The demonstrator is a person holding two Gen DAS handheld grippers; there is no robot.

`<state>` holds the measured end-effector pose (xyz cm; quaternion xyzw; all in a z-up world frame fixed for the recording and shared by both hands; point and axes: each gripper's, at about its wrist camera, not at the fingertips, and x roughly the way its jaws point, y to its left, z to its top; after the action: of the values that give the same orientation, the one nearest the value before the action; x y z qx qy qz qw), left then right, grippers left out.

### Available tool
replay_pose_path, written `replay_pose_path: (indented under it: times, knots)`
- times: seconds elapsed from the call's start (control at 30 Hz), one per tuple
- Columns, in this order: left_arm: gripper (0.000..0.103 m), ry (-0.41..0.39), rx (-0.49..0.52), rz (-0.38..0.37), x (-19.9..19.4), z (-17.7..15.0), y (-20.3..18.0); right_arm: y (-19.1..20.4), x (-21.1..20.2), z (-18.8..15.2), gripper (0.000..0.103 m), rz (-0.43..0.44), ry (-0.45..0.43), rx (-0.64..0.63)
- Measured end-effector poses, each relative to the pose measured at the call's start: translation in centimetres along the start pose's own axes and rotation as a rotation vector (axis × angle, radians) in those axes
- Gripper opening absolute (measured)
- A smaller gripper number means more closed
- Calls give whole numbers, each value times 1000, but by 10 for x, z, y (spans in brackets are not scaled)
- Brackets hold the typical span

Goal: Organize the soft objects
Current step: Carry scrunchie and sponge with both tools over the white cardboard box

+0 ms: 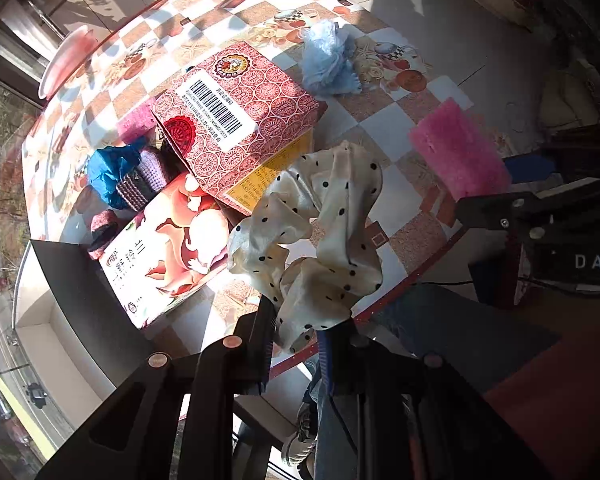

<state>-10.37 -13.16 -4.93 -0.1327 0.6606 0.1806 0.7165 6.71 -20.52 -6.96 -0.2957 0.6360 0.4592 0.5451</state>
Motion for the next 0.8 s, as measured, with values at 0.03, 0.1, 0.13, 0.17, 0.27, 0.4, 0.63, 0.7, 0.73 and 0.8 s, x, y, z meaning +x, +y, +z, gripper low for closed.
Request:
replay_pose_path:
  times: [0.03,0.1,0.13,0.17,0.27,0.4,0.63,0.7,0.73,0.8]
  knots:
    - [21,-8,-9,3,-2,-7,11,10,3,-2,48,5,7,-8]
    - [21,-20,-24,12,-4,-18,29,29,8,-6,48,5,19,-30]
    - [21,-25,-30,18,-4,-24,37,39,10,-7,48,5,20,-41]
    - [21,-25,-35,24,-3,-30,45,49,12,-7,48,6,21,-54]
    - [21,-19,-72,35,-2,-48,68,77,14,-6,48,0,24,-99]
    - [21,-24,-153,41,-4,-75,101,117,19,-1,48,-15,31,-190]
    - [21,-52,-349,66,-11,-117,158,188,24,17,48,-33,28,-360]
    - [21,-58,-408,74,-13,-129,173,208,26,22,48,-36,25,-411]
    - [21,-59,-439,80,-14,-136,180,220,27,24,48,-38,23,-437]
    - [21,-61,-497,90,-15,-150,194,241,29,27,48,-39,21,-484]
